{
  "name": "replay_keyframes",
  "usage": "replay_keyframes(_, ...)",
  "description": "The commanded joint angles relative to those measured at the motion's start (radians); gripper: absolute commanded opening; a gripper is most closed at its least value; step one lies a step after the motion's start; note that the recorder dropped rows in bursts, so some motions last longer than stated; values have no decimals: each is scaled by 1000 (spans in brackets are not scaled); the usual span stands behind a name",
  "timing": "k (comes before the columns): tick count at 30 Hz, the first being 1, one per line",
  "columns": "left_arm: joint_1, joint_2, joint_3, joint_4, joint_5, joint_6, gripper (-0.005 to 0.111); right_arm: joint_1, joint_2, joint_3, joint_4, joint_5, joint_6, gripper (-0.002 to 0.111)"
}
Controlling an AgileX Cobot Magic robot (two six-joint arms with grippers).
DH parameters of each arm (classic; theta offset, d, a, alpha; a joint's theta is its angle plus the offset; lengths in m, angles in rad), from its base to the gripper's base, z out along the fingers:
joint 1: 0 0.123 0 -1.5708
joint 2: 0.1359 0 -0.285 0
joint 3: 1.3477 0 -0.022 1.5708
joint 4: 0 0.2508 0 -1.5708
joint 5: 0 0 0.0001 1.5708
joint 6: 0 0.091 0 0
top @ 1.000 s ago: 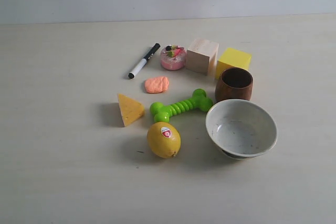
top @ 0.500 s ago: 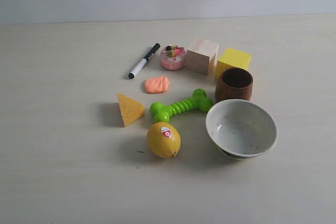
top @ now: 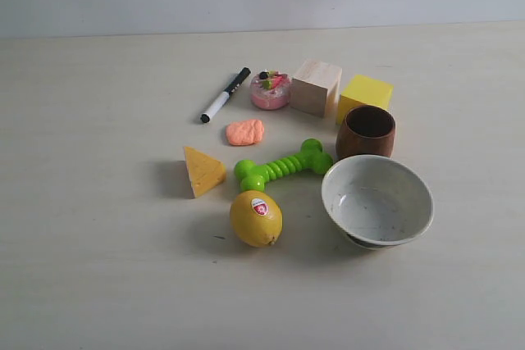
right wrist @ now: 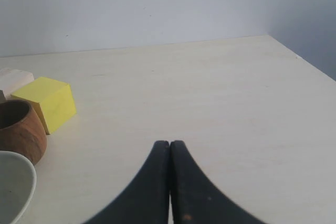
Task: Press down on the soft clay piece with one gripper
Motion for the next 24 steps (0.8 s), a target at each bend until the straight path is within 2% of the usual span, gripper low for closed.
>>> replay_keyframes(1,60,-95,130,-16,-2,-3,0,2,-6,5,3,-9,-1,0)
replay_keyframes(6,72,-170,263,6,-52,-3,0,2,-6,5,3,-9,-1,0)
replay_keyframes(11,72,-225,368,12,-170,8,0,2,-6,5,3,-9,-1,0)
replay_keyframes(24,72,-336,468,12,-185,83,0,2,-6,5,3,-9,-1,0)
